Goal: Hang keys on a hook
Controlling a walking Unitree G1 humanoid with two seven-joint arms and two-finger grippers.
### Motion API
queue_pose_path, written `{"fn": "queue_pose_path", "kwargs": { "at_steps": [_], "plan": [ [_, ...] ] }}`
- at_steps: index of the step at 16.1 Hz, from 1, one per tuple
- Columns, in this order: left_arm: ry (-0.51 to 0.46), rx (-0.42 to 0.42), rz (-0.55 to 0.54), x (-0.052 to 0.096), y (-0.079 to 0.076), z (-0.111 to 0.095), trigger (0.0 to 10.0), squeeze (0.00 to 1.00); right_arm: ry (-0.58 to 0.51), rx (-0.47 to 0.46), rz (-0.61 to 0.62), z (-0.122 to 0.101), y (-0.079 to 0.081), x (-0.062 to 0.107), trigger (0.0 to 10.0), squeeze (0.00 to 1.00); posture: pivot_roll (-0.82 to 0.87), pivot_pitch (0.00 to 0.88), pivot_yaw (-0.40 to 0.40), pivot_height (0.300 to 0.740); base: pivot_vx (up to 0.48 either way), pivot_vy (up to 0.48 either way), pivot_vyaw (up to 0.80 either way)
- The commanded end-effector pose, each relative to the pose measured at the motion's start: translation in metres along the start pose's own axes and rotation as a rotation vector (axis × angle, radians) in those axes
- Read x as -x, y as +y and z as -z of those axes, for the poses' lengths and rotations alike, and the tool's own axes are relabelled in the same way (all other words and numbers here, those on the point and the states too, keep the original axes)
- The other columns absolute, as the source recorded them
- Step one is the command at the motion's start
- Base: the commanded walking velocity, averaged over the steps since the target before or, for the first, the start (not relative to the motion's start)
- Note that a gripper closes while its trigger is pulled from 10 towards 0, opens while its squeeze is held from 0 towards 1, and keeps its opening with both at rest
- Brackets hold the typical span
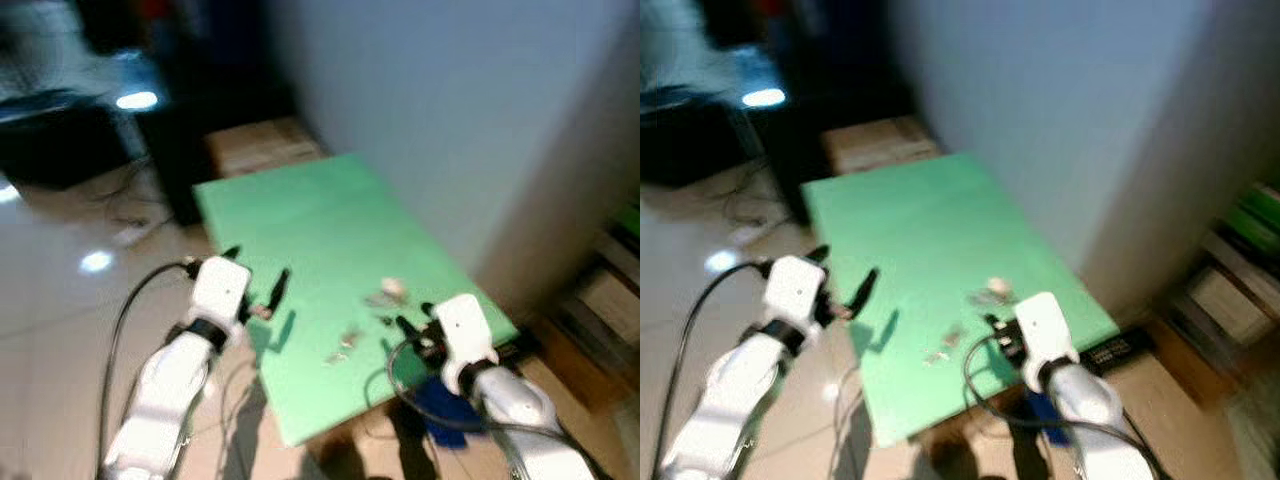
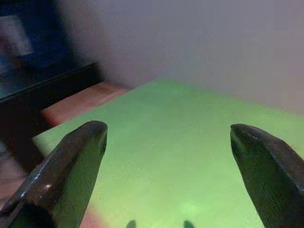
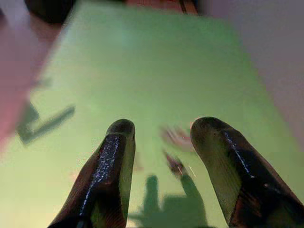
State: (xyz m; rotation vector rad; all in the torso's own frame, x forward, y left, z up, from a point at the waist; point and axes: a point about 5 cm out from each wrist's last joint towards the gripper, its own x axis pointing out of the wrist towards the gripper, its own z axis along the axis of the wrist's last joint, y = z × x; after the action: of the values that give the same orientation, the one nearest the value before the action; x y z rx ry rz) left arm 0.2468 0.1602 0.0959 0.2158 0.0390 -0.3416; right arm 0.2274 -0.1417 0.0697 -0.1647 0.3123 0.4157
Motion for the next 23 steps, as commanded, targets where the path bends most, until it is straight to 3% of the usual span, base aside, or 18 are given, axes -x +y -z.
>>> {"fn": "queue_pose_path", "kwargs": {
  "at_steps": [1, 9, 10, 11, 12, 15, 18, 19, 20, 23],
  "plan": [
    [-0.027, -0.004, 0.012, -0.003, -0.003, -0.008, 10.0, 0.0, 0.033, -0.007, 0.043, 0.007, -0.01, 0.004, 10.0, 0.0, -0.12, 0.013, 0.002, 0.74, 0.315, 0.0, 0.0],
    [-0.001, -0.031, 0.027, -0.001, -0.002, -0.006, 10.0, 0.0, 0.041, 0.025, 0.026, 0.008, -0.013, 0.006, 10.0, 0.0, -0.11, 0.036, 0.014, 0.74, 0.114, 0.0, 0.0],
    [-0.005, -0.027, 0.044, -0.001, -0.003, -0.008, 10.0, 0.0, 0.042, 0.032, -0.022, 0.008, -0.013, 0.005, 10.0, 0.25, -0.1, 0.04, 0.013, 0.74, 0.0, 0.0, 0.0],
    [-0.014, -0.021, 0.069, -0.002, -0.004, -0.01, 10.0, 0.0, 0.066, 0.041, -0.053, 0.008, -0.016, 0.003, 10.0, 0.72, -0.1, 0.05, 0.014, 0.74, 0.0, 0.0, 0.0],
    [-0.018, -0.013, 0.105, -0.001, -0.005, -0.012, 10.0, 0.0, 0.101, 0.055, -0.105, 0.009, -0.019, 0.001, 10.0, 1.0, -0.11, 0.06, 0.024, 0.74, 0.0, 0.0, 0.0],
    [-0.01, -0.02, 0.187, 0.0, -0.006, -0.015, 10.0, 0.0, 0.209, 0.242, -0.264, 0.016, -0.034, -0.018, 10.0, 1.0, -0.1, 0.089, 0.045, 0.74, 0.0, 0.0, 0.0],
    [-0.013, -0.024, 0.205, 0.0, 0.0, -0.022, 10.0, 0.0, 0.237, 0.296, -0.318, 0.013, -0.044, -0.037, 10.0, 1.0, -0.08, 0.122, 0.053, 0.74, 0.0, 0.0, 0.0],
    [-0.006, -0.031, 0.218, 0.002, 0.001, -0.022, 10.0, 0.0, 0.234, 0.316, -0.345, 0.01, -0.044, -0.042, 10.0, 1.0, -0.07, 0.139, 0.058, 0.74, 0.0, 0.0, 0.0],
    [0.01, -0.046, 0.254, 0.006, 0.006, -0.024, 10.0, 0.0, 0.247, 0.405, -0.426, 0.003, -0.043, -0.058, 10.0, 1.0, -0.05, 0.162, 0.065, 0.74, 0.0, 0.0, 0.0],
    [0.034, -0.061, 0.301, 0.013, 0.014, -0.03, 10.0, 0.0, 0.26, 0.544, -0.599, -0.006, -0.035, -0.073, 10.0, 1.0, 0.0, 0.205, 0.085, 0.74, 0.0, 0.0, 0.0]
  ]
}}
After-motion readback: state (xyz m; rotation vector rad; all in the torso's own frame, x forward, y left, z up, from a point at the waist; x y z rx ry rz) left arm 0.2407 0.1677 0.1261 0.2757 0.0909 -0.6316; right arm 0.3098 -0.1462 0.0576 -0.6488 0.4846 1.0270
